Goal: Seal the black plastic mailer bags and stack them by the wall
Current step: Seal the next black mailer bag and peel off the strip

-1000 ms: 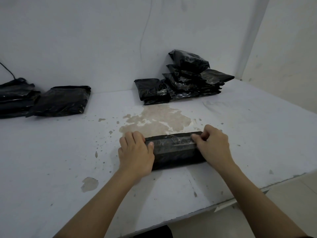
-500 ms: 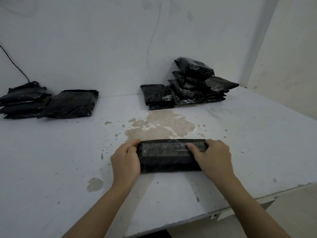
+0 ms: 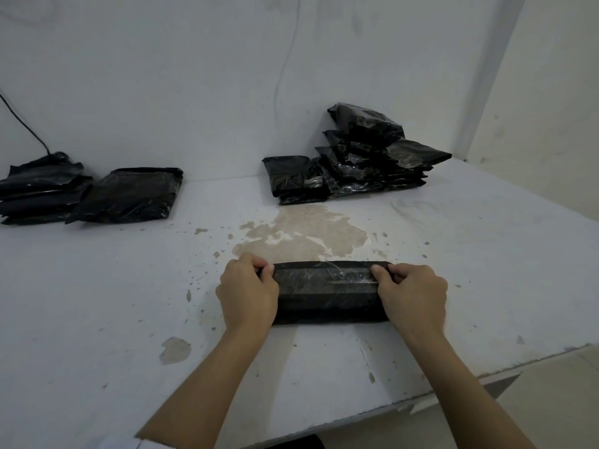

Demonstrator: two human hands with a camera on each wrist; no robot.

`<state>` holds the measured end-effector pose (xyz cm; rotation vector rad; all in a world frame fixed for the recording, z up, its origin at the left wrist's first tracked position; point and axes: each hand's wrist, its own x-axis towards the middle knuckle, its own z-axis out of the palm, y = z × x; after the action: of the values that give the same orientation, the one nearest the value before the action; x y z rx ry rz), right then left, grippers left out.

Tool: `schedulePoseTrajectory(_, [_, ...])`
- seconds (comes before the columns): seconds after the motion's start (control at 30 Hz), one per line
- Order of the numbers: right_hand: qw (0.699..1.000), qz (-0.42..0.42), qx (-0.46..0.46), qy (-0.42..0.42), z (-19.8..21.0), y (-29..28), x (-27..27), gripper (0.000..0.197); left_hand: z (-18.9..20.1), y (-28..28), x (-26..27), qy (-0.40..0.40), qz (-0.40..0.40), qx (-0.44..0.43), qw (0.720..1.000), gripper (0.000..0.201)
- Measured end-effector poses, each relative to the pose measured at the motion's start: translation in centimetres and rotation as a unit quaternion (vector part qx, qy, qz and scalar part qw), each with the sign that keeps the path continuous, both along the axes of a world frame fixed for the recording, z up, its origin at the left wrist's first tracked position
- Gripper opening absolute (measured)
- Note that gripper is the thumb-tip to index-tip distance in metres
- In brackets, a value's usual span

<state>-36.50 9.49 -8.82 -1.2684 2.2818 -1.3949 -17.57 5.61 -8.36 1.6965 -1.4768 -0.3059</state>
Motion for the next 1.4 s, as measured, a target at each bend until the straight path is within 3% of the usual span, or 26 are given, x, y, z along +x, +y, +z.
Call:
schedulePoseTrajectory(0.17, [1.0, -0.004, -0.004, 0.002, 0.0, 0.2, 0.2, 0.03, -0.5, 1.1, 0.3, 0.014, -0.023, -0.012, 1.0, 0.008])
schedulePoseTrajectory(0.27, [1.0, -0.001, -0.01, 0.003, 0.1, 0.3, 0.2, 0.028, -1.2, 1.7, 0.4, 0.047, -0.044, -0.029, 0.997, 0.021])
schedulePoseTrajectory(0.43, [1.0, 0.003, -0.003, -0.002, 0.2, 0.3, 0.3, 0.029, -1.4, 1.1, 1.0, 0.106, -0.041, -0.049, 0.992, 0.006])
schedulePoseTrajectory(0.53, [1.0, 0.001, -0.008, 0.0, 0.2, 0.4, 0.3, 0.028, -1.4, 1.6, 1.6, 0.104, -0.072, -0.051, 0.991, 0.015])
schedulePoseTrajectory(0.7, [1.0, 0.001, -0.019, 0.0, 0.2, 0.5, 0.5, 0.028, -1.7, 1.9, 2.3, 0.119, -0.109, -0.05, 0.986, 0.013])
schedulePoseTrajectory(0.87, [1.0, -0.01, -0.001, 0.008, 0.2, 0.5, 0.5, 0.027, 0.2, 0.8, 1.5, 0.046, -0.076, 0.012, 0.996, 0.023])
schedulePoseTrajectory(1.0, [0.996, 0.003, 0.064, 0.069, 0.6, 0.7, 1.0, 0.035, 1.0, 0.5, -1.3, -0.144, -0.042, 0.117, 0.982, 0.077])
schedulePoseTrajectory(1.07, [0.984, 0.018, 0.131, 0.116, 1.1, 0.7, 1.6, 0.057, 0.9, 0.3, -2.2, -0.174, -0.026, 0.119, 0.977, 0.084])
schedulePoseTrajectory(1.13, [0.965, 0.027, 0.195, 0.174, 1.5, 0.4, 1.9, 0.086, 0.5, -0.1, -2.4, -0.161, -0.016, 0.109, 0.981, 0.081])
schedulePoseTrajectory(1.2, [0.959, 0.03, 0.226, 0.171, 1.8, -0.3, 1.8, 0.095, 0.2, -0.3, -2.2, -0.152, -0.011, 0.099, 0.983, 0.075])
schedulePoseTrajectory(1.4, [0.974, 0.039, 0.197, 0.103, 1.3, -2.2, -0.9, 0.064, -0.1, -0.7, -1.1, -0.046, -0.026, 0.045, 0.998, 0.029])
